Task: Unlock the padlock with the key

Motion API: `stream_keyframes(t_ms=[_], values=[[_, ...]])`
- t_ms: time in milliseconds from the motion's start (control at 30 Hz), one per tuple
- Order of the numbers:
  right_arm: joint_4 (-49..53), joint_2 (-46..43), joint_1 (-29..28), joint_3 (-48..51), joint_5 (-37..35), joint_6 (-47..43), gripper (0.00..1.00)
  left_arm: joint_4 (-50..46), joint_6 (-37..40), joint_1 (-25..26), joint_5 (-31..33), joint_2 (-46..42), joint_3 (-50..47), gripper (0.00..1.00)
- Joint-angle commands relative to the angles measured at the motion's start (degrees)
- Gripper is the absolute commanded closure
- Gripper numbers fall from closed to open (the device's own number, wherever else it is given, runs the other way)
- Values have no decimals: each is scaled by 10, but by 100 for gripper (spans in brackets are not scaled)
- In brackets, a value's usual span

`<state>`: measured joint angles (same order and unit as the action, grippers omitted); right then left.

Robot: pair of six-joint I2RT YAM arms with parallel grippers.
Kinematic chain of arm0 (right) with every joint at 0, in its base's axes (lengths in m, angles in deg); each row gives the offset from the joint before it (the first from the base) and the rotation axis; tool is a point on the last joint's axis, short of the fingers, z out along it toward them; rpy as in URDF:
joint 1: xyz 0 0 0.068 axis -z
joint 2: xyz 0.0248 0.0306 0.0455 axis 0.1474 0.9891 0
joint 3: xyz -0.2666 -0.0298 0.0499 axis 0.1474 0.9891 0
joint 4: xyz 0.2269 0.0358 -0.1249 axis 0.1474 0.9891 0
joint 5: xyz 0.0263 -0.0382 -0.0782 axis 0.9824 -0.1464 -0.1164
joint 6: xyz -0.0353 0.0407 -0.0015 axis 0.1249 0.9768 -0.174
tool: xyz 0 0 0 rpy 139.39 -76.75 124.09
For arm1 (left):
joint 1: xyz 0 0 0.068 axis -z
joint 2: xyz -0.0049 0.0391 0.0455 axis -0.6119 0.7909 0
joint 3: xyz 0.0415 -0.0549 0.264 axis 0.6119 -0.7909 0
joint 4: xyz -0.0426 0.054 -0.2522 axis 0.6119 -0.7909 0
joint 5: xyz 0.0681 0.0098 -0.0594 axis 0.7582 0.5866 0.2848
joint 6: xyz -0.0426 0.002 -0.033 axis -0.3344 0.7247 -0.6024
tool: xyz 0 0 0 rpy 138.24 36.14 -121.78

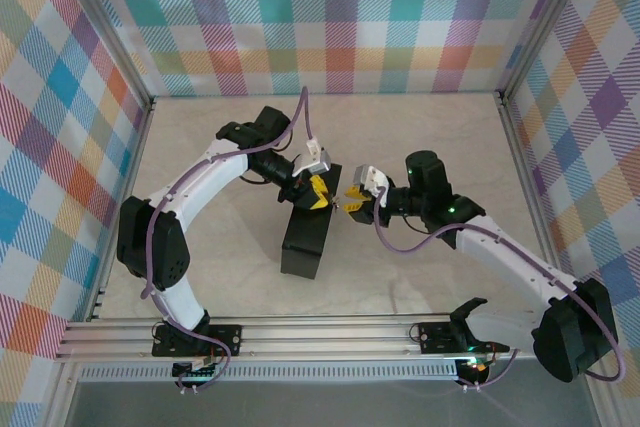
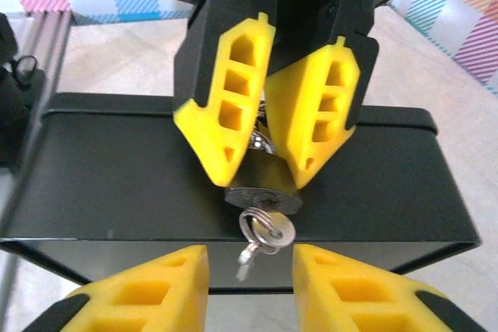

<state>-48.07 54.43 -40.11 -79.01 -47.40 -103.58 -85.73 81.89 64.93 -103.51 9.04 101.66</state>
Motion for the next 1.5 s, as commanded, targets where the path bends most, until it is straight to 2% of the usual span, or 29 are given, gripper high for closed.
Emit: stream_keyframes(t_ms=[0,200,367,700,867,967,1067,1233,1467], values=[[-48,9,-18,14,-37,-58,69,-2,6,-4,-29,1,27,87],[-80,32,-37,13,-61,-75,74,-5,6,-4,-29,3,31,88],[-79,37,-40,17,-71,-85,87,-9,8,-4,-28,4,33,88],[-103,46,-42,22,-64,-74,87,-12,10,3,-50,5,41,88],[-119,59,-47,24,-62,-65,100,-11,10,6,-60,5,43,89],[-139,59,-47,32,-71,-49,100,-13,11,6,-64,4,42,89],[-106,66,-47,11,-69,-23,100,-11,9,5,-55,2,39,89],[-43,73,-34,-17,-18,61,100,-2,7,3,-41,-10,26,89],[44,107,-12,-67,105,172,100,18,-4,1,-37,-24,14,87]])
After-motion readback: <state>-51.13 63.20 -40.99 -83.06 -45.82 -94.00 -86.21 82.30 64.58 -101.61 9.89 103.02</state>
